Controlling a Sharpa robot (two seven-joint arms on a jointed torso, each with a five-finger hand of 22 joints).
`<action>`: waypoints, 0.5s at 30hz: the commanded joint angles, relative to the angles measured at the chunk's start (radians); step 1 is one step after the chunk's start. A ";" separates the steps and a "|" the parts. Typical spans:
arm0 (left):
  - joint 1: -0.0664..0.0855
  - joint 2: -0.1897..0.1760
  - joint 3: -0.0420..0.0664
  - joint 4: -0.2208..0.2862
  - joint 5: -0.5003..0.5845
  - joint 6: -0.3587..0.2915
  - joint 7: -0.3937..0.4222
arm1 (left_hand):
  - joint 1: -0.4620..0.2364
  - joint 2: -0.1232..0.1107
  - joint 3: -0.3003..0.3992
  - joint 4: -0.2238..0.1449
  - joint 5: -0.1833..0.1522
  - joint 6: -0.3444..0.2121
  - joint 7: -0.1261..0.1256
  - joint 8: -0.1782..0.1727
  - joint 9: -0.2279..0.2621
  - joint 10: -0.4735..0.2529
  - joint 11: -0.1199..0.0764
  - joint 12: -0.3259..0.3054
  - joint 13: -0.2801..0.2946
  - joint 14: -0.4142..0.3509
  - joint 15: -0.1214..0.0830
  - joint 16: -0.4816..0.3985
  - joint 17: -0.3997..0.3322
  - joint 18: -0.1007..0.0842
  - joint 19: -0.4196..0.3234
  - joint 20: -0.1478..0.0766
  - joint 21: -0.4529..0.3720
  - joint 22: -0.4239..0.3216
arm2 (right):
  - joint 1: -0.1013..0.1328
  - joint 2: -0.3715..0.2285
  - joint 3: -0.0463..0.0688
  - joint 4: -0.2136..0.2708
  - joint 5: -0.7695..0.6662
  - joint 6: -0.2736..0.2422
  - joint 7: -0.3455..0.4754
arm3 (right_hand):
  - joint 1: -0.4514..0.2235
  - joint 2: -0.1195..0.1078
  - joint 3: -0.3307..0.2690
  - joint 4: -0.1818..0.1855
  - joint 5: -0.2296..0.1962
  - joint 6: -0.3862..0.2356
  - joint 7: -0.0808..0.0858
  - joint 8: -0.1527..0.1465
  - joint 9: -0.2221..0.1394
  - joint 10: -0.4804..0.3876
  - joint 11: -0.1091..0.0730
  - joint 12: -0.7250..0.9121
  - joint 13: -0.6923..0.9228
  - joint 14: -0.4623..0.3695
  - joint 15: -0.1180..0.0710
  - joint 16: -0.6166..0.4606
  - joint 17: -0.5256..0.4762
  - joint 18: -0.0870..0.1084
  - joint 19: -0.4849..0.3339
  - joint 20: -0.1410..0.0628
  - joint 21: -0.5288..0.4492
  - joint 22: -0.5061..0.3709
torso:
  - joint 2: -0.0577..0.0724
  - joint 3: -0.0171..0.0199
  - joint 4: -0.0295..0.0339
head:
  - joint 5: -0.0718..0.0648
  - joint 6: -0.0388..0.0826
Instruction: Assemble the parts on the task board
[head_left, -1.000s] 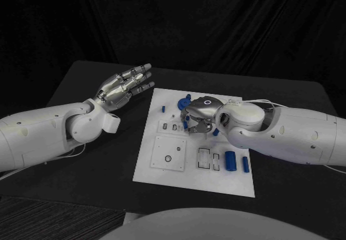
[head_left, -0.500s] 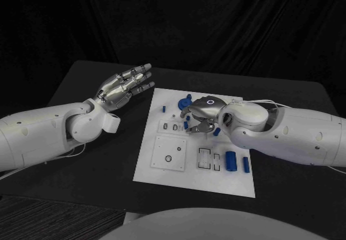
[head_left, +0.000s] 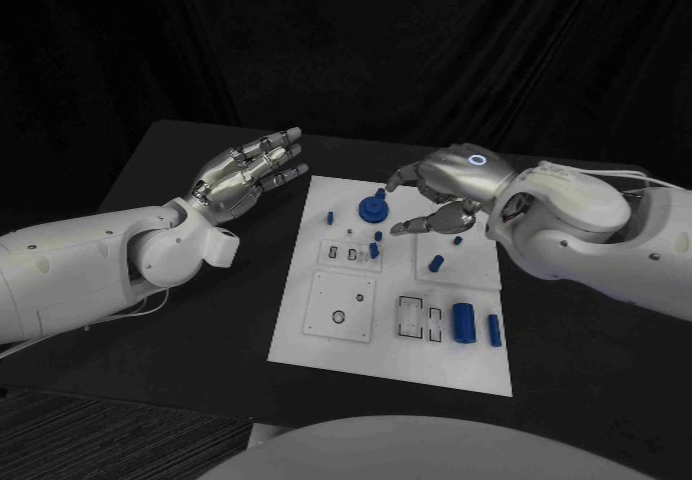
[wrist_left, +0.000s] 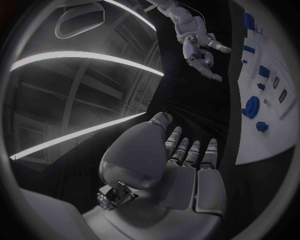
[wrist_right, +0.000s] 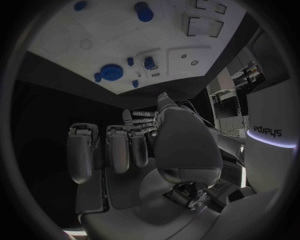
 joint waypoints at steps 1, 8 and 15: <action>0.000 -0.004 0.001 0.011 -0.039 -0.059 0.026 | -0.008 -0.016 0.006 0.012 -0.067 0.005 -0.001 0.005 0.001 0.002 0.009 0.010 0.002 0.006 0.008 0.007 0.002 0.019 0.007 0.005 0.008 0.002 | 0.021 -0.044 0.000 0.034 0.092 -0.103 0.056 | -0.063 -0.005 -0.021 0.001 -0.006 0.033 0.000 0.020 0.010 0.107 0.000 0.003 0.263 0.095 0.002 0.007 0.207 -0.004 0.084 0.000 0.010 0.247 | -0.001 0.0004 -0.0006 | -0.003 0.004; 0.007 -0.024 0.001 0.043 -0.231 -0.182 0.046 | 0.012 -0.086 -0.068 0.062 -0.418 0.042 -0.004 0.019 0.004 0.206 0.085 0.313 0.050 0.211 0.003 0.169 0.037 0.016 0.118 0.020 0.071 0.027 | 0.049 -0.115 0.000 0.043 0.188 -0.126 0.076 | -0.174 0.103 -0.060 -0.003 -0.005 0.077 0.004 0.066 0.033 0.107 0.003 0.003 0.263 0.096 0.005 0.009 0.210 -0.004 0.085 0.003 0.013 0.248 | -0.003 0.0008 -0.0015 | -0.010 0.015; 0.038 -0.036 0.002 0.089 -0.481 -0.370 -0.015 | -0.107 -0.113 -0.212 0.147 -0.614 0.137 0.012 0.037 0.013 0.441 0.150 0.656 0.186 0.626 0.036 0.545 0.133 0.020 0.590 0.012 0.328 0.123 | 0.053 -0.144 0.000 0.014 0.291 -0.105 0.093 | -0.211 0.185 -0.109 -0.005 0.094 0.075 0.008 0.109 0.056 0.107 0.008 0.003 0.263 0.095 0.010 0.008 0.206 -0.003 0.082 0.009 0.008 0.246 | -0.012 0.0076 -0.0166 | -0.004 0.004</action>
